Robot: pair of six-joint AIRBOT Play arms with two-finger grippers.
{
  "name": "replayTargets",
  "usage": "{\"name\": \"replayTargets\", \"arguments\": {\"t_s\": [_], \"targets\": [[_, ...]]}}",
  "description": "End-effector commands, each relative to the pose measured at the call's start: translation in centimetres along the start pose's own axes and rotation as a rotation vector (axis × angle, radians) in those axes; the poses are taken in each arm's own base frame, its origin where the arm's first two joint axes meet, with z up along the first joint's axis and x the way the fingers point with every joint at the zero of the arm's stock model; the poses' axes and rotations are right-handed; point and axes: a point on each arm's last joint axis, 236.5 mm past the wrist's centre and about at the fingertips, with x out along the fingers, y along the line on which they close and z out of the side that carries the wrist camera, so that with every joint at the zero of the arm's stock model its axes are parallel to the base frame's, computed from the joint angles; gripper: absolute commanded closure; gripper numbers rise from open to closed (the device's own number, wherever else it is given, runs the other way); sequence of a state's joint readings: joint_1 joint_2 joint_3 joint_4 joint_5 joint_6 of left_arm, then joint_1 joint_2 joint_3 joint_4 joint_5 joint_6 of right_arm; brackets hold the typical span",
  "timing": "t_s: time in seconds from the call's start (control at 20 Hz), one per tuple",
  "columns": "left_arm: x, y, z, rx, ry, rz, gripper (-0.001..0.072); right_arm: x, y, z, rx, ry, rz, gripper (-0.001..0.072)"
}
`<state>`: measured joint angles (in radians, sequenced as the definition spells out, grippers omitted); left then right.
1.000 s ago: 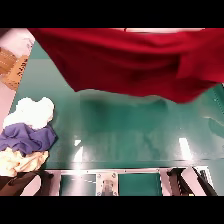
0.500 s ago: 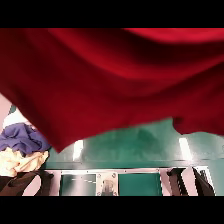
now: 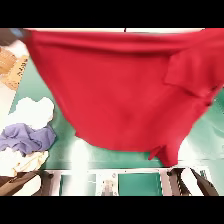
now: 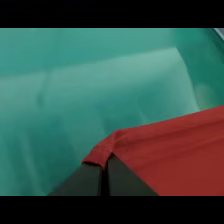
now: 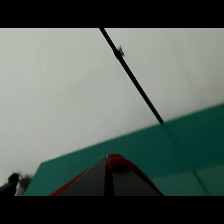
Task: Fold the shirts.
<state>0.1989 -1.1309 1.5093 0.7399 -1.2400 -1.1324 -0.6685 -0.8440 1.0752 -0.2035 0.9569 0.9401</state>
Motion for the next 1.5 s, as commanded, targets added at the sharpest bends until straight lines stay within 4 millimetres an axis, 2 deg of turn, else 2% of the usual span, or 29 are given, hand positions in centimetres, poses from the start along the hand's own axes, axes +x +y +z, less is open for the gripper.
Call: {"name": "replayTargets", "arguments": {"t_s": [0.0, 0.05, 0.15, 0.25, 0.3, 0.45, 0.65, 0.75, 0.85, 1.0, 1.1, 1.25, 1.45], "targets": [[10.0, 5.8, -7.4, -0.211, 0.121, -0.081, 0.0681, 6.4, -9.9, -11.6, 0.148, 0.223, -0.128, 0.0697], [13.0, 6.9, -9.4, -0.243, 0.163, -0.079, 0.0681, 8.0, -12.4, -13.5, 0.197, 0.258, -0.158, 0.0696], [18.1, 8.3, -11.1, -0.286, 0.157, -0.066, 0.0682, 10.8, -16.8, -16.3, 0.294, 0.312, -0.196, 0.0697], [21.7, 9.9, -10.2, -0.33, 0.055, -0.02, 0.0681, 13.4, -20.0, -17.4, 0.346, 0.339, -0.204, 0.0697], [22.8, 10.5, -9.5, -0.334, 0.011, 0.003, 0.0681, 14.6, -21.0, -17.3, 0.354, 0.343, -0.198, 0.0696], [24.1, 11.1, -6.6, -0.281, -0.082, 0.048, 0.0681, 17.7, -22.8, -15.7, 0.374, 0.316, -0.179, 0.0696], [23.3, 11.5, -1.7, -0.175, -0.207, 0.104, 0.0682, 20.1, -23.2, -12.5, 0.333, 0.266, -0.146, 0.0697], [23.0, 12.0, -0.8, -0.163, -0.237, 0.128, 0.0681, 20.8, -23.1, -11.5, 0.314, 0.251, -0.133, 0.0696], [23.1, 12.3, -1.2, -0.147, -0.225, 0.138, 0.0681, 21.3, -23.4, -11.3, 0.305, 0.241, -0.137, 0.0697], [24.2, 12.5, -3.0, -0.129, -0.166, 0.127, 0.0681, 21.4, -23.8, -12.4, 0.308, 0.269, -0.138, 0.0696], [25.4, 12.1, -6.0, -0.111, -0.065, 0.09, 0.0681, 20.5, -24.0, -14.5, 0.25, 0.368, -0.14, 0.0697], [26.6, 12.1, -10.9, -0.107, 0.104, 0.065, 0.0681, 17.4, -26.3, -18.3, 0.202, 0.563, -0.236, 0.0698], [25.7, 13.3, -15.7, -0.102, 0.307, 0.121, 0.0681, 13.3, -29.4, -20.8, 0.161, 0.73, -0.344, 0.0699]]}}
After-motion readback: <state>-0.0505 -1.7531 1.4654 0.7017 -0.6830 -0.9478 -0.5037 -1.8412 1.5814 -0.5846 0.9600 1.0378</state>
